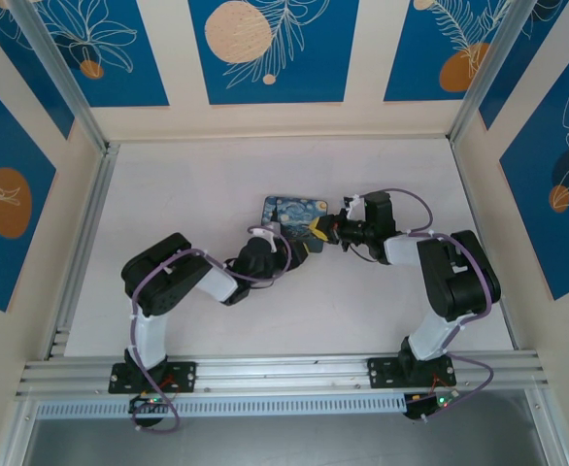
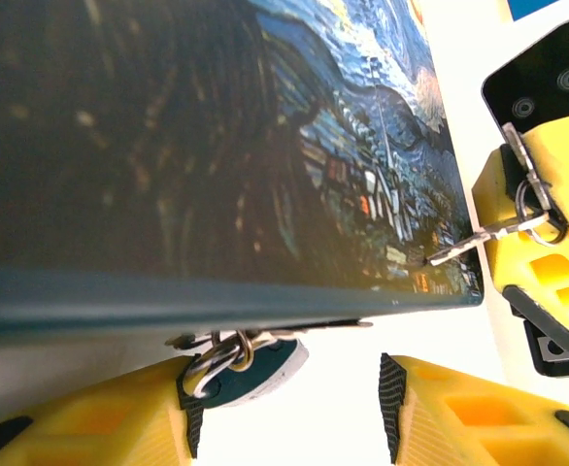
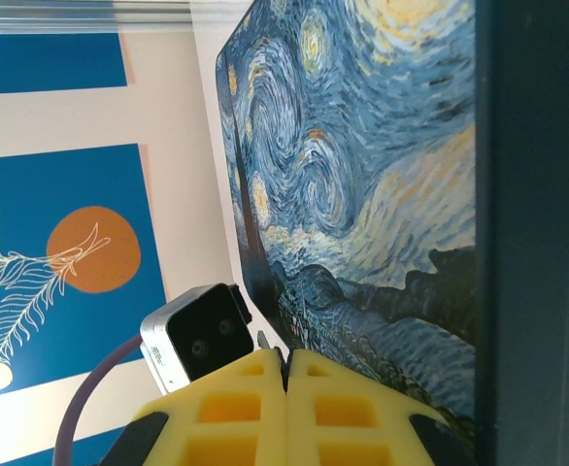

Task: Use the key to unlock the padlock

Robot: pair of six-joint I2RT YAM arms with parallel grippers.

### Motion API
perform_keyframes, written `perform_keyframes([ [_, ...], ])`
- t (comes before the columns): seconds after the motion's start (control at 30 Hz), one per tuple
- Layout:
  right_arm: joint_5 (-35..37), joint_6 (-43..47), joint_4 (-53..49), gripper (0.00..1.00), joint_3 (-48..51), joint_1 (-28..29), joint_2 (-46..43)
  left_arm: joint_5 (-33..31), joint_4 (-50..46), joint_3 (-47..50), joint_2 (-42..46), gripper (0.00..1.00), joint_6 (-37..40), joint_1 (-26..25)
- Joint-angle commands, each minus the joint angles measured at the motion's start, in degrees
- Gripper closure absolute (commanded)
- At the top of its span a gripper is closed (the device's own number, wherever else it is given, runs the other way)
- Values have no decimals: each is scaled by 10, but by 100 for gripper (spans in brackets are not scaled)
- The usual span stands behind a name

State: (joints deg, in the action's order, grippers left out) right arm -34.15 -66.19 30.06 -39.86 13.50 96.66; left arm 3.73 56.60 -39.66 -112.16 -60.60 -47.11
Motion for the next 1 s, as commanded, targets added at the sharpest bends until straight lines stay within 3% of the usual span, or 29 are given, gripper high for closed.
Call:
perform_keyframes([
  [0.0,-17,4,0,100,-9,-4,5,-6,7,2,2,48,-2,-17],
  [0.57,-21,8,-7,100,-12,-6,7,-61,14,3,40,46,-6,-25],
  [0.97,-23,9,-6,100,-10,-10,7,-69,16,-12,-19,46,-26,-25],
])
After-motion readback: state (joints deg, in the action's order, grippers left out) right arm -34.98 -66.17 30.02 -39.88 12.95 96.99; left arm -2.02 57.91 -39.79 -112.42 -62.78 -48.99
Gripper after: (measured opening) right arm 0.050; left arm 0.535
